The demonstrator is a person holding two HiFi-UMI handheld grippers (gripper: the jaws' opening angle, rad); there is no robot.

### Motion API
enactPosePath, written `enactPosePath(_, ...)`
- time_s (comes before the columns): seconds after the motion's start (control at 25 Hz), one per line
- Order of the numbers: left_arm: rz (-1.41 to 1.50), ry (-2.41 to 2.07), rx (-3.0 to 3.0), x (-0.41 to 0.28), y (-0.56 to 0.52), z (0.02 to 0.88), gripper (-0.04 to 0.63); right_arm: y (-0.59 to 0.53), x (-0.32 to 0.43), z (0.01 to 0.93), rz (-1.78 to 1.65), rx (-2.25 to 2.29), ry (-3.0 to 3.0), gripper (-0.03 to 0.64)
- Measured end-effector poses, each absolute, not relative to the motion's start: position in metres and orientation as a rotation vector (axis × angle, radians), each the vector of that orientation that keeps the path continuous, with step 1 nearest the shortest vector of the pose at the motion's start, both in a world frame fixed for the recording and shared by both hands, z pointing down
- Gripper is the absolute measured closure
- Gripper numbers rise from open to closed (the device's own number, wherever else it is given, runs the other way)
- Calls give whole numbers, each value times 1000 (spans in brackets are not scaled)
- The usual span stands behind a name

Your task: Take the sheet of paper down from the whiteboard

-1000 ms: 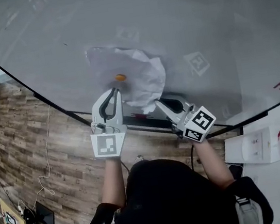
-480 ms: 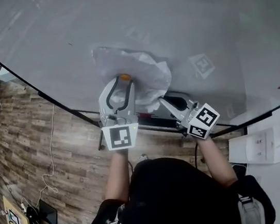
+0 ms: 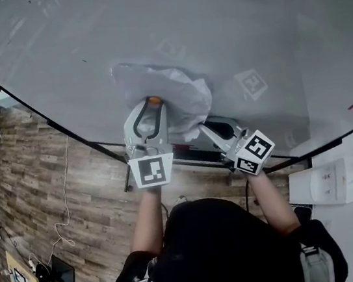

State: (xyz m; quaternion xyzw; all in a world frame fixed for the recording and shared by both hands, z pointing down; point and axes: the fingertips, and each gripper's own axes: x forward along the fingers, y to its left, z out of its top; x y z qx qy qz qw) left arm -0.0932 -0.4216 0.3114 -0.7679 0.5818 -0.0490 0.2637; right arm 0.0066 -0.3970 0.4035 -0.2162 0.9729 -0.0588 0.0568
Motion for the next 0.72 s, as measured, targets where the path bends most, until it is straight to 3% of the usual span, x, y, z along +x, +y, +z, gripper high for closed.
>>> enactPosePath(0.72, -126, 1575, -2105, -90, -418, 321, 465, -395, 9, 404, -225, -642, 2935, 612)
